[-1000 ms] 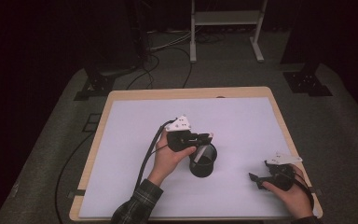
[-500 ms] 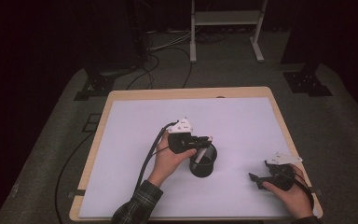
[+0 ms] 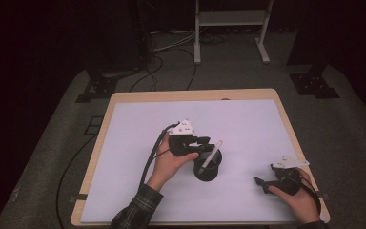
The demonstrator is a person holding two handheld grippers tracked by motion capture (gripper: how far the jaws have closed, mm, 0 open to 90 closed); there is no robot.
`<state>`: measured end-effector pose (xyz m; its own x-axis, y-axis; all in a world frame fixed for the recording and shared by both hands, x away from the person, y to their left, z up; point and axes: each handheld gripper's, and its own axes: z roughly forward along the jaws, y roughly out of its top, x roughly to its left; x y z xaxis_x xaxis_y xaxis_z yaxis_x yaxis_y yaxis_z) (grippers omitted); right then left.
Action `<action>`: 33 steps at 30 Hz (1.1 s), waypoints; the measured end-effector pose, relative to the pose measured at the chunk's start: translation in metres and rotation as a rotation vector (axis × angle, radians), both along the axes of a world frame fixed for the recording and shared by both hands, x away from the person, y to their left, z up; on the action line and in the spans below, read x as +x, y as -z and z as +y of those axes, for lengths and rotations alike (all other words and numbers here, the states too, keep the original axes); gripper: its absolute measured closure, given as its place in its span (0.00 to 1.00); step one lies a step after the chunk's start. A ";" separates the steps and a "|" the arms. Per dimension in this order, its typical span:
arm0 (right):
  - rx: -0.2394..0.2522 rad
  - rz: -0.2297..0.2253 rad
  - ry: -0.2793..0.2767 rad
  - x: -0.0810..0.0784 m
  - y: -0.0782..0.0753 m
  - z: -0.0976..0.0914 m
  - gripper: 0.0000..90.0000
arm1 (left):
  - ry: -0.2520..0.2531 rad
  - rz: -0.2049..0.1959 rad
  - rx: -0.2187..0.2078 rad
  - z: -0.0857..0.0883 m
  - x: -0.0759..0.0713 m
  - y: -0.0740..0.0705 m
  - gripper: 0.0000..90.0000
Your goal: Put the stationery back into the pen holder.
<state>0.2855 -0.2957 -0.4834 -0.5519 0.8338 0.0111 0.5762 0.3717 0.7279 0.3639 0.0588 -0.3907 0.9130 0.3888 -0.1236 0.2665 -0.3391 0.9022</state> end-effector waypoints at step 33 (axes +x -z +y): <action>0.000 0.001 0.000 0.000 0.000 0.000 0.16 | -0.196 0.045 0.219 0.099 -0.028 0.004 0.18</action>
